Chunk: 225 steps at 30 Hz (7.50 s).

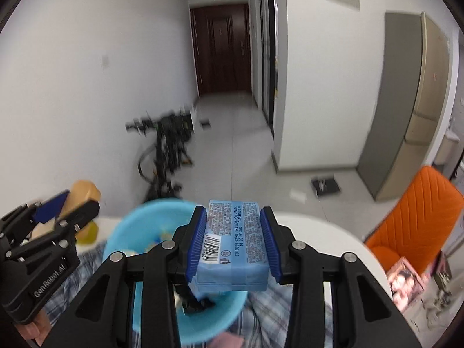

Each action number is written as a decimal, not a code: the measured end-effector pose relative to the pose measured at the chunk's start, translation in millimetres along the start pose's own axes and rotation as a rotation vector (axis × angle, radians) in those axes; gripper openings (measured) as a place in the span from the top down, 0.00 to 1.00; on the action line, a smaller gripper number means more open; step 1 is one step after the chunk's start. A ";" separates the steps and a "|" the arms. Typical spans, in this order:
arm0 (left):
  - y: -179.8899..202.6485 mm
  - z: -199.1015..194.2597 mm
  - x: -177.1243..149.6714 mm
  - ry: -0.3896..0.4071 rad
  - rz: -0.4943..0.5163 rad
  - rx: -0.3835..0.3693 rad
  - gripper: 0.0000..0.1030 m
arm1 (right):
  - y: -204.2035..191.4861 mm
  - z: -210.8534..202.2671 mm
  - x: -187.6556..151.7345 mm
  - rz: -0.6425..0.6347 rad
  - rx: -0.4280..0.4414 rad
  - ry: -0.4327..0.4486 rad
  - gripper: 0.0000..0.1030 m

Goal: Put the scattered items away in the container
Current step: 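Lower both held soaps into the blue basin with both grippers, then open both grippers to release the orange soap and blue soap box, then withdraw both tools from the basin toward the grey card and pink roll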

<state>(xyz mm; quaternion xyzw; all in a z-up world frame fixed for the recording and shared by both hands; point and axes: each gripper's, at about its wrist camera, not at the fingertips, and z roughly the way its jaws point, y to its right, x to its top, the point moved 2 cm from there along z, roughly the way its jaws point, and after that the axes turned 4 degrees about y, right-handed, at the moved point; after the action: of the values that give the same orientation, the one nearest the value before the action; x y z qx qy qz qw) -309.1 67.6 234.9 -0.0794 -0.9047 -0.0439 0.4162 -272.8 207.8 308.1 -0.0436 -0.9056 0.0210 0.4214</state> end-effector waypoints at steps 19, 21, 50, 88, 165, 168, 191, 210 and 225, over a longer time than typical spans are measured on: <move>-17.1 33.6 -38.6 -0.147 -0.007 0.027 0.56 | 19.8 15.5 -21.7 0.009 0.032 -0.082 0.64; -20.3 35.1 -33.2 -0.151 0.000 0.028 0.56 | 20.4 14.8 -20.3 0.007 0.026 -0.079 0.64; -40.3 161.6 -42.9 -0.300 -0.036 0.023 0.56 | -20.9 153.2 -41.7 -0.046 0.142 -0.223 0.64; -65.4 205.4 -81.1 -0.354 -0.051 0.055 0.22 | -46.4 185.0 -66.9 -0.086 0.139 -0.274 0.64; -28.4 -110.7 -182.9 0.511 0.061 -0.053 0.00 | -23.1 -75.6 -174.6 -0.243 0.202 0.403 0.00; -25.2 -128.9 -194.3 0.539 0.080 -0.078 0.00 | -23.7 -98.4 -185.7 -0.272 0.179 0.439 0.00; -32.3 -108.5 -259.6 0.381 -0.007 0.018 0.00 | -2.6 -112.5 -255.1 -0.186 0.143 0.454 0.00; 7.4 -48.5 -352.8 0.078 0.072 -0.142 0.00 | 20.7 -45.1 -341.3 -0.106 0.105 0.216 0.00; -2.1 43.4 -334.9 -0.176 -0.056 -0.194 0.00 | 46.9 -33.3 -350.3 -0.051 0.067 0.162 0.00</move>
<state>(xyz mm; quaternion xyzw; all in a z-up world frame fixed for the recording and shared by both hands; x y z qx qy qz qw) -127.2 35.9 -47.9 -0.0974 -0.9311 -0.1358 0.3242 -19.9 220.6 59.3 -0.0080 -0.8681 0.0370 0.4950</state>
